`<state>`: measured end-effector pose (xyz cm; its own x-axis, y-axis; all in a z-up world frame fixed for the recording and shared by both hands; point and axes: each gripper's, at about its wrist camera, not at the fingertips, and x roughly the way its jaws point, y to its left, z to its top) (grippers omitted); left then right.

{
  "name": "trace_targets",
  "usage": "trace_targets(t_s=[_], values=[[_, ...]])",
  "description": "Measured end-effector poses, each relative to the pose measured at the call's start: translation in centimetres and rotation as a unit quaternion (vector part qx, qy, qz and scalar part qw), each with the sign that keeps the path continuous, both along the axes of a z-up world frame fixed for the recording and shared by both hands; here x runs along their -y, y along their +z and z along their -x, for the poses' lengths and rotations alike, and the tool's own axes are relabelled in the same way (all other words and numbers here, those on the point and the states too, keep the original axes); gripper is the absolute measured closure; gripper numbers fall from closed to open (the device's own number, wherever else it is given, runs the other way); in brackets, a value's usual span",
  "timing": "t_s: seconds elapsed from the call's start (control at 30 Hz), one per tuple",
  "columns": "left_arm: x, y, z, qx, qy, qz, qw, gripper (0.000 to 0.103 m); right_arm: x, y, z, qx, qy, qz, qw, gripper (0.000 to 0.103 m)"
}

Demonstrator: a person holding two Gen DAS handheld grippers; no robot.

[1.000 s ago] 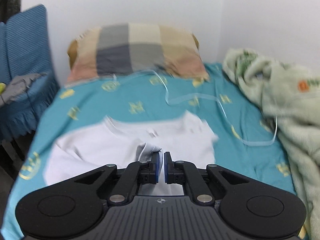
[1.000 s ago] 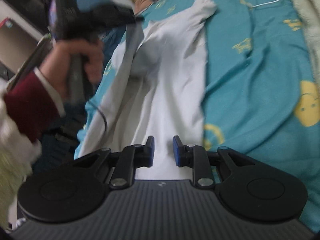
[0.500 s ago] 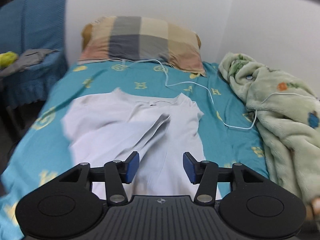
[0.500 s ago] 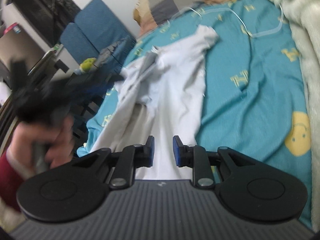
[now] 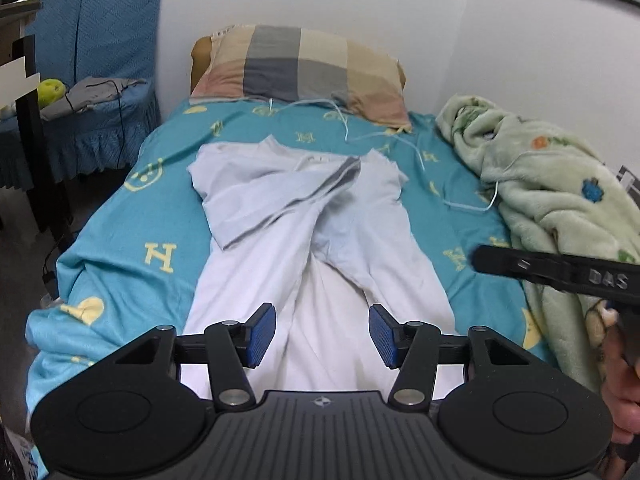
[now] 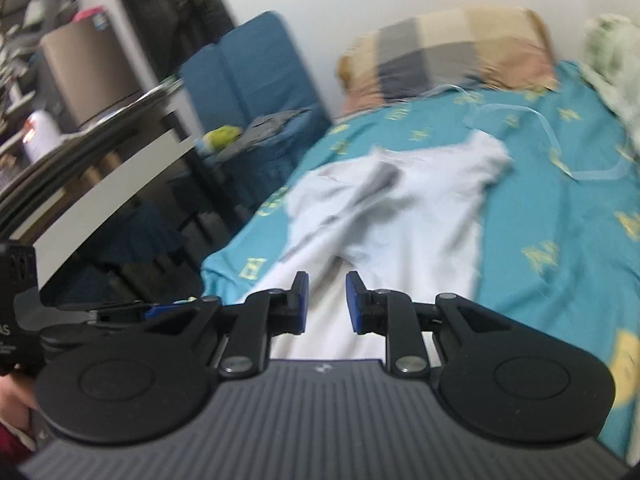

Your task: Fold clothes

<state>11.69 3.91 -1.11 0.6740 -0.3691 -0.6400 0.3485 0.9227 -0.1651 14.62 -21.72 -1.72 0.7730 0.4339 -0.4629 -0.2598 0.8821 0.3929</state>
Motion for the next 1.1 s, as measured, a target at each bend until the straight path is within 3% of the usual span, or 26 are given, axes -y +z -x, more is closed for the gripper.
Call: trace_targets(t_s=[0.1, 0.2, 0.33, 0.57, 0.67, 0.73, 0.8, 0.83, 0.9, 1.0, 1.1], values=[[-1.7, -0.2, 0.0, 0.007, -0.002, 0.026, 0.9996, 0.048, -2.9, 0.6, -3.7, 0.009, 0.022, 0.019, 1.0, 0.076], [-2.9, -0.4, 0.2, 0.034, 0.001, 0.001, 0.9994, 0.049, -6.7, 0.6, -7.7, 0.023, 0.044, 0.063, 0.997, 0.074], [-5.3, -0.9, -0.6, 0.031, 0.013, 0.024, 0.9991, 0.048, -11.1, -0.9, -12.8, 0.006, 0.075, 0.104, 0.992, 0.05], [-8.4, -2.0, -2.0, 0.002, 0.018, 0.069, 0.9975, 0.051, -16.6, -5.6, -18.2, -0.05, 0.129, 0.211, 0.968, 0.049], [-8.7, -2.2, -2.1, -0.004, 0.023, 0.078, 0.9967, 0.053, -16.8, -7.1, -19.0, -0.065, 0.128, 0.229, 0.963, 0.053], [-8.7, -2.1, -2.0, -0.005, 0.024, 0.084, 0.9962, 0.053, -17.3, -7.8, -18.9, -0.062, 0.134, 0.263, 0.953, 0.06], [-8.4, -1.7, -1.7, 0.002, 0.02, 0.091, 0.9956, 0.053, -18.0, -8.1, -18.5, -0.049, 0.147, 0.304, 0.94, 0.073], [-8.3, -1.5, -1.6, 0.004, 0.017, 0.096, 0.9953, 0.053, -18.2, -7.9, -18.4, -0.046, 0.153, 0.314, 0.936, 0.089], [-8.0, -1.4, -1.4, 0.002, 0.013, 0.101, 0.9948, 0.052, -18.4, -7.1, -18.6, -0.043, 0.15, 0.322, 0.934, 0.096], [-7.7, -1.5, -1.2, -0.002, 0.013, 0.102, 0.9947, 0.052, -17.6, -4.5, -19.6, -0.025, 0.133, 0.298, 0.945, 0.096], [-7.6, -1.7, -1.0, -0.004, 0.013, 0.108, 0.994, 0.052, -15.6, -1.2, -21.5, -0.006, 0.091, 0.25, 0.964, 0.096]])
